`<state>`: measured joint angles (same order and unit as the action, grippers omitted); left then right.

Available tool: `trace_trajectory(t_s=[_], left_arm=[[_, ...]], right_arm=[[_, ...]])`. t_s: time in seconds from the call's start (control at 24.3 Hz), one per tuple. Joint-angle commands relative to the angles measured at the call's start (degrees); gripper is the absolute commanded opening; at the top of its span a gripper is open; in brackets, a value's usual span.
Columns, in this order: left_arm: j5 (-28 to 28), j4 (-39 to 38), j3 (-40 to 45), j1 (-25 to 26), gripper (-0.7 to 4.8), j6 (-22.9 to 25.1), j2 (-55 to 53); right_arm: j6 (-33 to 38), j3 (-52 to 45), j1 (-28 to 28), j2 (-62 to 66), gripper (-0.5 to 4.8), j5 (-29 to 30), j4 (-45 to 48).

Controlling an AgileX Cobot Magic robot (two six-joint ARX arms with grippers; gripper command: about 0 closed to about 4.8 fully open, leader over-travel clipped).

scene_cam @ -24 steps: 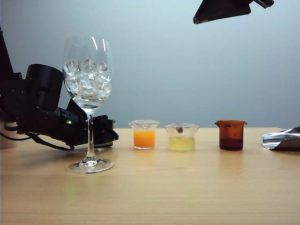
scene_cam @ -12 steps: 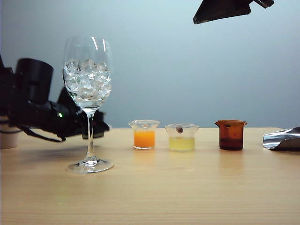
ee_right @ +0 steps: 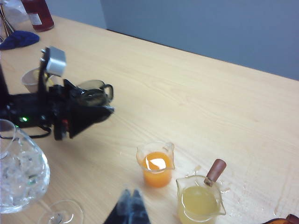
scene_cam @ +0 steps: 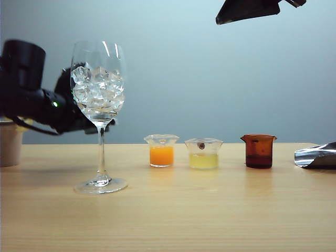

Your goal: Pick up the first measuring cup from the left, pour the coconut rum inside into the goblet, and finally put the measuring cup back in its original place.

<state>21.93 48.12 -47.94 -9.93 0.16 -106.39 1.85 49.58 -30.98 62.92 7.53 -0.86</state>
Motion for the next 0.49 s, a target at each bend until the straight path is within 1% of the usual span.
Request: trace_trajectory(t_s=[0.04, 0.25, 0.29, 0.33, 0.37, 0.49], left_arm=[[0.2, -5.2, 0.0, 2.1, 1.43, 1.4, 4.5], [1.5, -11.0, 0.0, 4.8, 1.43, 1.4, 9.6], [1.5, -12.7, 0.0, 5.0, 1.43, 1.4, 10.6], [1.5, -16.7, 0.0, 6.0, 1.43, 1.4, 13.0], [1.5, -18.5, 0.0, 6.2, 1.43, 1.6, 14.1], [1.5, -23.8, 0.0, 6.2, 1.43, 3.7, 17.4]], right_arm=[[-0.2, 0.3, 0.0, -0.2, -0.05, 0.1, 1.6], [-0.2, 0.4, 0.0, -0.2, -0.05, 1.2, 2.4], [-0.2, 0.5, 0.0, -0.2, -0.05, 1.6, 2.5], [-0.2, 0.8, -0.1, -0.1, -0.05, 1.6, 2.4], [-0.2, 1.0, -0.1, -0.1, -0.05, 1.7, 2.4], [-0.2, 2.3, -0.2, -0.1, -0.05, 2.1, 1.9]])
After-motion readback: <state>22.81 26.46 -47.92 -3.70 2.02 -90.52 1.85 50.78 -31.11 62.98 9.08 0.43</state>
